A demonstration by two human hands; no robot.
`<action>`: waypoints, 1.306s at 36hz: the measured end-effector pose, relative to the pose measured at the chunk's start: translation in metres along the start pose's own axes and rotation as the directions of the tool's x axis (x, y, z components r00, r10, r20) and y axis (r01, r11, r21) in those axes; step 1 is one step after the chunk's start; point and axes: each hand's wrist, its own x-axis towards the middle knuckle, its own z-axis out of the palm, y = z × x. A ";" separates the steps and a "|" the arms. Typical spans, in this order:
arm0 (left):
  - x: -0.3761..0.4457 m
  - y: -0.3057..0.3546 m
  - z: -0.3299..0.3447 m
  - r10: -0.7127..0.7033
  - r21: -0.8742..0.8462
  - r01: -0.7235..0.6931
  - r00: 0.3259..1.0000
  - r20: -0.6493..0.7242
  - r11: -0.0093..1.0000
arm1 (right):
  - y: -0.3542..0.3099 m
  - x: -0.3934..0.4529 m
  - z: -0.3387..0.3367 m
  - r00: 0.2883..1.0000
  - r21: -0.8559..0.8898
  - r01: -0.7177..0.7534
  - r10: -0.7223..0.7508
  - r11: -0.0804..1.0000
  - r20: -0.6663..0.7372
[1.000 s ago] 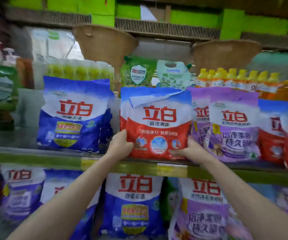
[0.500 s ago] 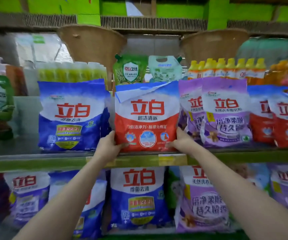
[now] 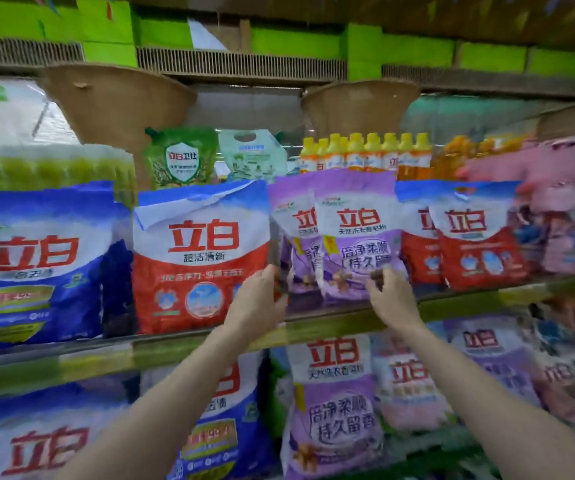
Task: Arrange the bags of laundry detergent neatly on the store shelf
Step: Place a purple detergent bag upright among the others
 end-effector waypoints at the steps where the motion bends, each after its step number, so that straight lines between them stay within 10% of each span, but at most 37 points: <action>1: 0.006 0.007 0.010 -0.008 -0.024 0.008 1.000 0.019 1.000 | 0.012 0.005 -0.010 1.000 0.001 -0.009 0.009 1.000 -0.027; 11: 0.064 0.053 0.083 -0.439 -0.239 0.413 0.896 -0.065 0.879 | 0.092 0.075 -0.061 0.950 0.051 -0.041 0.023 0.998 0.311; 15: 0.068 0.054 0.092 -0.492 -0.295 0.444 0.864 -0.110 0.846 | 0.098 0.098 -0.041 0.849 0.160 0.029 -0.109 0.987 0.517; 31: 0.080 0.035 0.087 -0.563 -0.396 0.475 0.815 -0.140 0.786 | 0.069 0.110 -0.004 0.750 0.547 -0.209 -0.226 0.811 0.621; 43: 0.170 0.048 0.037 -0.658 -0.791 0.358 0.749 -0.074 0.496 | 0.006 0.183 -0.015 0.908 0.535 -0.021 -0.208 0.845 0.364; 47: 0.182 0.051 0.032 -0.619 -0.780 0.317 0.777 -0.112 0.539 | -0.002 0.197 -0.014 0.989 0.494 0.122 -0.148 0.861 0.014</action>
